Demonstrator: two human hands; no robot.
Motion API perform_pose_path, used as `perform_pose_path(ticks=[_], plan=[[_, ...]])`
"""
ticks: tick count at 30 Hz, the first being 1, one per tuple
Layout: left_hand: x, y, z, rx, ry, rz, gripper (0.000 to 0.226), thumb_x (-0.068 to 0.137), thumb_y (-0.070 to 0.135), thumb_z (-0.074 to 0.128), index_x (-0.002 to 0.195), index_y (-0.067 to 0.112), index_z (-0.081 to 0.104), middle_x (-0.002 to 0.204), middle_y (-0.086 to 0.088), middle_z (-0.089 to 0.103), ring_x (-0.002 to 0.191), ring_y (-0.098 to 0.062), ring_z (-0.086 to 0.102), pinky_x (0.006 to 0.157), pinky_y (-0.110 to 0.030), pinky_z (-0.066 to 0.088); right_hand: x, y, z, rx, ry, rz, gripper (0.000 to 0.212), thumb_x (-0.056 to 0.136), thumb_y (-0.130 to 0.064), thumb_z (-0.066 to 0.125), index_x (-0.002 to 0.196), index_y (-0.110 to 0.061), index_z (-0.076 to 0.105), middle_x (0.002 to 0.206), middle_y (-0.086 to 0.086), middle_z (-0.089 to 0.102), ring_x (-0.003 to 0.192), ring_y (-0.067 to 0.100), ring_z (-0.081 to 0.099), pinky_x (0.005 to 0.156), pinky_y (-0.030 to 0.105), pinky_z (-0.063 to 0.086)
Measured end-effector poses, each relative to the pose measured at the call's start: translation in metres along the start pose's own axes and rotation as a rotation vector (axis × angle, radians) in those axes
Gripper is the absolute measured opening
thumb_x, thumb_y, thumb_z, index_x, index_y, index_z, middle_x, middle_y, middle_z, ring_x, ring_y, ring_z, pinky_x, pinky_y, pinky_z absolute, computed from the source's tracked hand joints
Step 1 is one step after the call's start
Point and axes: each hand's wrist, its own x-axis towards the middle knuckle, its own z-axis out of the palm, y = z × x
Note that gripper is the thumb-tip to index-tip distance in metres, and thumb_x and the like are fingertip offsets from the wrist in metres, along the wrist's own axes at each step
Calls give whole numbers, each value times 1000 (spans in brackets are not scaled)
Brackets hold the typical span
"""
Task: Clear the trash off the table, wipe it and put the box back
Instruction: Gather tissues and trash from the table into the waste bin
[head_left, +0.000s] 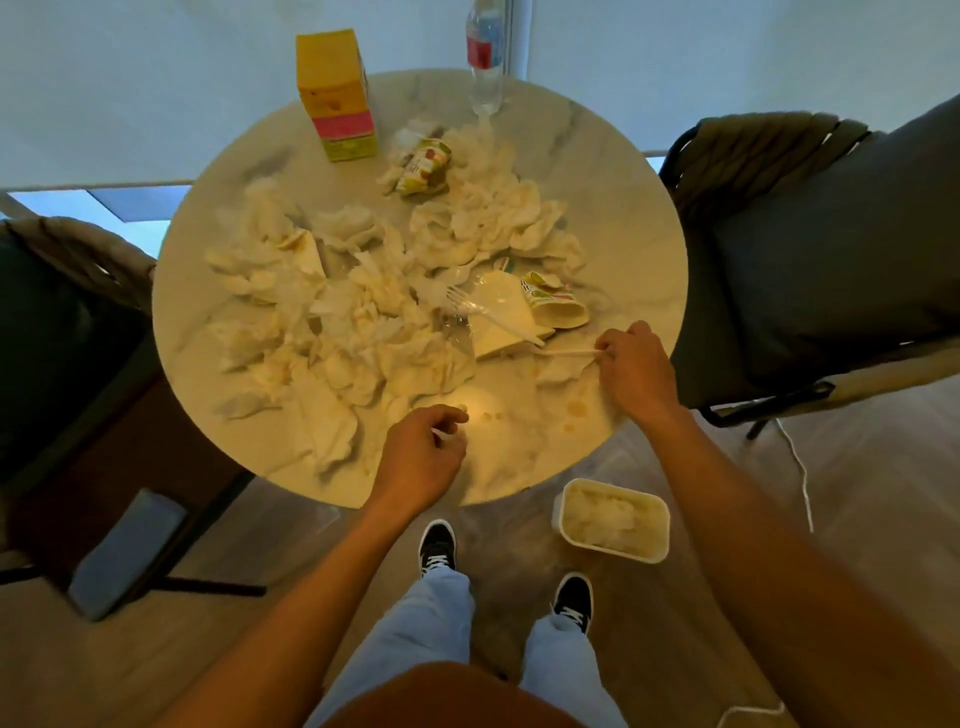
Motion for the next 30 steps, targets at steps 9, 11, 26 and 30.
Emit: perform_pose_path(ticks=[9, 11, 26, 30], plan=[[31, -31, -22, 467, -56, 36, 44, 83, 44, 67, 124, 31, 58, 118, -6, 46, 99, -23, 55, 70, -29, 44, -26, -3, -24, 240, -80, 40, 10, 93, -11, 55, 93, -11, 65, 93, 8, 62, 83, 21, 57, 78, 36, 47], [32, -34, -20, 488, -55, 59, 31, 86, 42, 64, 113, 28, 65, 114, -6, 50, 94, -24, 57, 66, -27, 42, -39, 0, -29, 315, -61, 63, 6, 92, -13, 59, 91, -15, 64, 85, 0, 62, 78, 14, 57, 75, 30, 46], [-31, 53, 27, -219, 132, 76, 7, 81, 13, 71, 77, 17, 67, 65, 5, 63, 61, -5, 57, 57, -10, 43, -135, 75, -36, 851, 4, 411, 12, 91, -8, 60, 99, -16, 63, 90, -2, 68, 78, 12, 64, 64, 23, 48], [-58, 75, 63, -281, 126, 115, 18, 80, 7, 71, 73, 21, 63, 65, 7, 62, 62, -7, 58, 60, -16, 47, -156, 121, -29, 870, -46, 472, 14, 92, -6, 58, 103, -13, 63, 90, 2, 66, 79, 14, 62, 62, 20, 48]])
